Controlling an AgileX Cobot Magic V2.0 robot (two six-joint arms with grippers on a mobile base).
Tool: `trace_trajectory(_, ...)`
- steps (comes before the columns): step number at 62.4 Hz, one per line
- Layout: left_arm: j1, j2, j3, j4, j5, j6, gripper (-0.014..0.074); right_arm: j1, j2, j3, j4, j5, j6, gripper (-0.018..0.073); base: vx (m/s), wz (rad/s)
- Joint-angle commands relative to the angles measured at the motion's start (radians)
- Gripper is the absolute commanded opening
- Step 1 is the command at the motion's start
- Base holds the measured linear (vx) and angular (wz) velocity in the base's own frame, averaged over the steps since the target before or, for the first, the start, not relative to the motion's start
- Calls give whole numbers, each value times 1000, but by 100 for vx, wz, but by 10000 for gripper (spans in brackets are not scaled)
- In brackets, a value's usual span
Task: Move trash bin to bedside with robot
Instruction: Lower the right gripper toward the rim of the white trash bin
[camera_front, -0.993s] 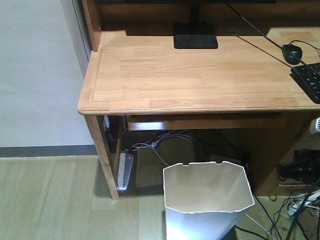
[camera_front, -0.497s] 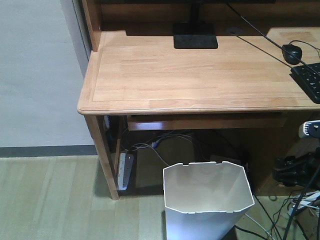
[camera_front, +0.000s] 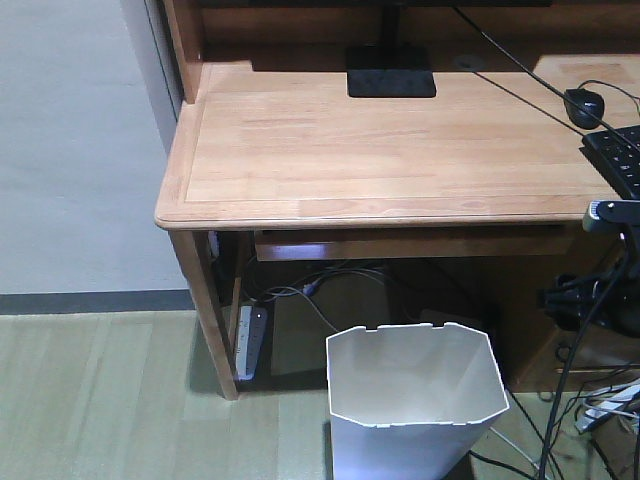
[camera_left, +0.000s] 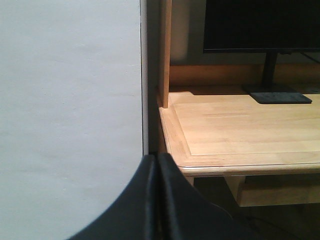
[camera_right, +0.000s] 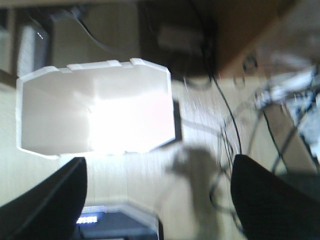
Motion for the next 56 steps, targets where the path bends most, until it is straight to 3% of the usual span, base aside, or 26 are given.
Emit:
trace_trajectory(1, -6, -10, 28, -3, -78, -9, -6, -61, 73, -83, 17, 26, -49, 562, 0, 0)
trace_trajectory(29, -6, -10, 28, -3, -78, -9, -6, -87, 477, -169, 397, -187, -576, 562, 0, 0)
trace_trajectory(39, -6, -10, 28, -3, -78, -9, -6, -87, 656, -254, 475, -214, -663, 562, 0, 0)
trace_trajectory(56, -6, -10, 28, -3, -78, -9, -6, -87, 899, -435, 484, -192, -684, 562, 0, 0)
